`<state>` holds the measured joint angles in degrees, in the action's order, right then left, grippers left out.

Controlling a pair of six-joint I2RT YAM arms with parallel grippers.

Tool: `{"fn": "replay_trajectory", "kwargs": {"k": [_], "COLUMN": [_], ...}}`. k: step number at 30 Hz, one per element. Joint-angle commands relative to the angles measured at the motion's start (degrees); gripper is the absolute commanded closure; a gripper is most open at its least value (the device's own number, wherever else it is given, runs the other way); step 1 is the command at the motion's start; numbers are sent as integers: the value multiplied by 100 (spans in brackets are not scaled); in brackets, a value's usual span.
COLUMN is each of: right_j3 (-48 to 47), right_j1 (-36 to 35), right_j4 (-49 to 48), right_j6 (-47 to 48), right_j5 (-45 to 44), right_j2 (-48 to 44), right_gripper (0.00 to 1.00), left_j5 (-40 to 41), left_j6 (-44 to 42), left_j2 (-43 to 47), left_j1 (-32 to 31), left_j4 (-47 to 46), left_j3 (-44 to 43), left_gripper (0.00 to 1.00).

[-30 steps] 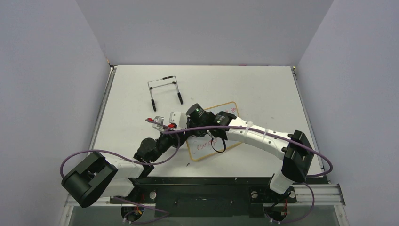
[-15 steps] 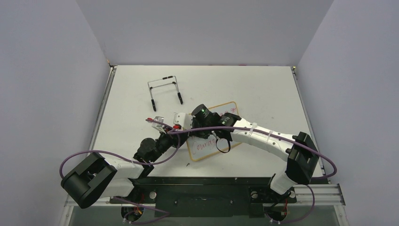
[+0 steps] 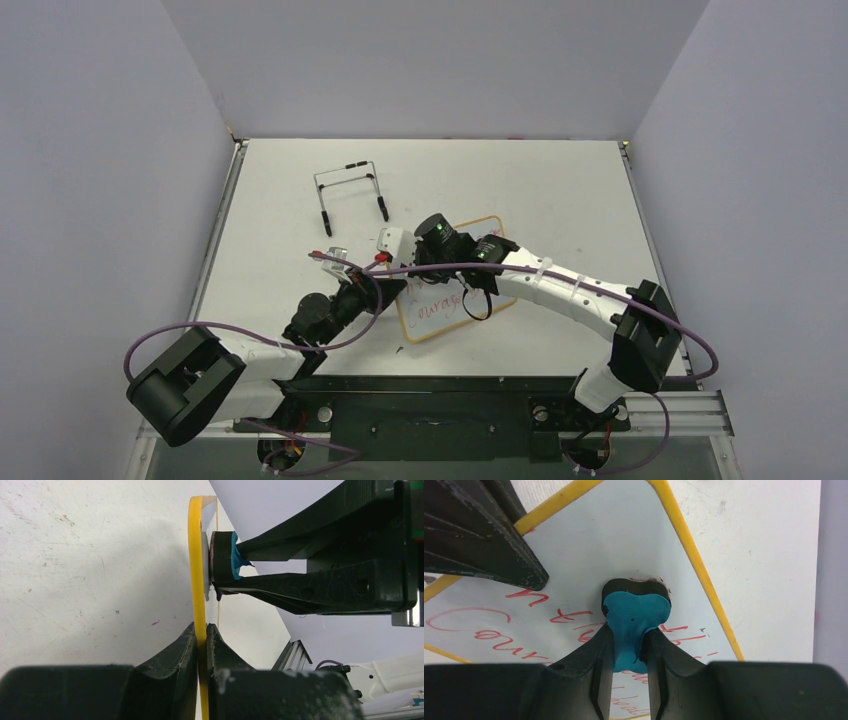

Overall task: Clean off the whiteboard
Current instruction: Erase the whiteboard at the whiteboard stand.

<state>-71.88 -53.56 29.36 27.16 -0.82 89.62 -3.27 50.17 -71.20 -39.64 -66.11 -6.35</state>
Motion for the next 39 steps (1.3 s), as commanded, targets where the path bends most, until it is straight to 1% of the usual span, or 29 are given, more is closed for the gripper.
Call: {"fn": "replay_trajectory", "kwargs": {"k": [1, 3, 5, 12, 13, 15, 16, 18, 20, 23, 26, 29, 32, 35, 39], "right_j3": [169, 307, 281, -171, -178, -197, -229, -269, -241, -131, -107, -195, -195, -135, -270], "right_j1": [-254, -557, -622, 134, 260, 409, 522, 595, 573, 448, 70, -137, -160, -51, 303], "right_j4": [326, 455, 409, -141, -137, 4, 85, 269, 324, 272, 270, 314, 479, 322, -67], "right_j6": [556, 830, 843, 31, -14, -17, -22, -4, 34, 98, 216, 244, 341, 229, -264], "right_j5": [508, 392, 168, -748, -668, -66, 537, 1057, 1122, 909, 591, 348, 548, 190, -436], "right_j2": [-301, -313, -228, -167, -188, -324, -450, -577, -613, -467, -337, -118, -147, -251, -59], "right_gripper": [100, 100, 100, 100, 100, 100, 100, 100, 100, 100, 100, 100, 100, 100, 100], "left_j5": [-195, -183, -187, -172, -178, -196, -198, -199, -209, -224, -249, -268, -279, -288, -351], "left_j6": [-123, -115, -101, -176, -180, -187, -186, -165, -151, -123, -105, -98, -96, -99, -125], "left_j2": [236, 273, 314, 503, 493, 437, 426, 382, 335, 284, 266, 271, 312, 379, 366], "left_j1": [-49, -51, -53, -58, -55, -60, -55, -60, -60, -53, -56, -54, -58, -54, -55], "left_j4": [-392, -319, -267, -57, -57, -69, -82, -123, -137, -139, -133, -123, -83, -30, -39], "left_j3": [-150, -178, -198, -172, -180, -196, -198, -202, -221, -284, -340, -349, -350, -348, -374], "left_gripper": [100, 100, 100, 100, 100, 100, 100, 100, 100, 100, 100, 100, 100, 100, 100]}}
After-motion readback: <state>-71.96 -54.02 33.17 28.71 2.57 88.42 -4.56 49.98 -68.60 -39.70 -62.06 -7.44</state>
